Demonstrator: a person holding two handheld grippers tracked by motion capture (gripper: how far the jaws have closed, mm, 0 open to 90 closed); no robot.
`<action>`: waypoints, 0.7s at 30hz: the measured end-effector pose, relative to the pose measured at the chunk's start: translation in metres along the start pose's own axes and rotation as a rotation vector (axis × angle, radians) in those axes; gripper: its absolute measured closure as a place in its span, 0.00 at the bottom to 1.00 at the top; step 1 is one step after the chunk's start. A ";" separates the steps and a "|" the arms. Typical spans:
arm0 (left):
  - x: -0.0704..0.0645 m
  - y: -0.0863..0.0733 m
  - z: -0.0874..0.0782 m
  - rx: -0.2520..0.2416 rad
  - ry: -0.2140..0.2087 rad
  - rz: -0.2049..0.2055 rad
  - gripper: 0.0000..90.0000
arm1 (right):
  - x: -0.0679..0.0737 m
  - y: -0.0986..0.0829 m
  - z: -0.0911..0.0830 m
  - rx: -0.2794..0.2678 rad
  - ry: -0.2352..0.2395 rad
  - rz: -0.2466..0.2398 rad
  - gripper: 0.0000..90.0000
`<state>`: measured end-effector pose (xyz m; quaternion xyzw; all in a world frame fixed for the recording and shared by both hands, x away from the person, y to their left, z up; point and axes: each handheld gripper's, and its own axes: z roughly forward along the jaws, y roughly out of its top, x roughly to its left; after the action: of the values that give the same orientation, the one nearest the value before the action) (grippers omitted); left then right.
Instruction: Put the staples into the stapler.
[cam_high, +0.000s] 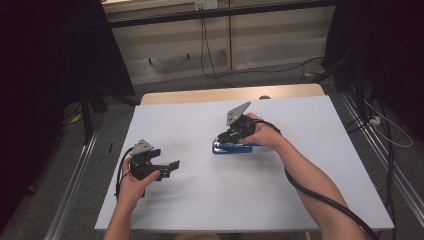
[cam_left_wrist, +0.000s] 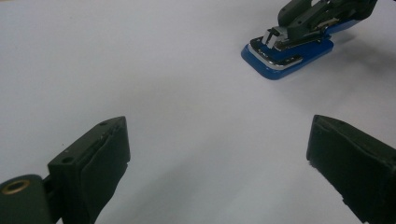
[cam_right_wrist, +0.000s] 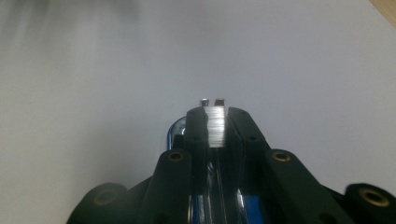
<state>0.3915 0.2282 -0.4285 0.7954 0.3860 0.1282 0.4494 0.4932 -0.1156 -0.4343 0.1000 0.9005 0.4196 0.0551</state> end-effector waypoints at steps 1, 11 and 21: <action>0.000 0.000 0.000 -0.001 0.002 0.000 0.07 | 0.000 0.000 0.000 0.000 -0.001 -0.006 0.88; 0.000 0.000 0.000 -0.001 -0.001 -0.001 0.07 | 0.000 0.001 0.001 0.002 0.000 -0.005 0.87; 0.000 0.000 0.000 -0.003 0.004 0.000 0.07 | 0.001 0.004 0.004 0.004 -0.017 -0.012 0.80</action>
<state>0.3915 0.2284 -0.4284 0.7945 0.3865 0.1303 0.4499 0.4936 -0.1099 -0.4343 0.0983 0.9013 0.4168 0.0653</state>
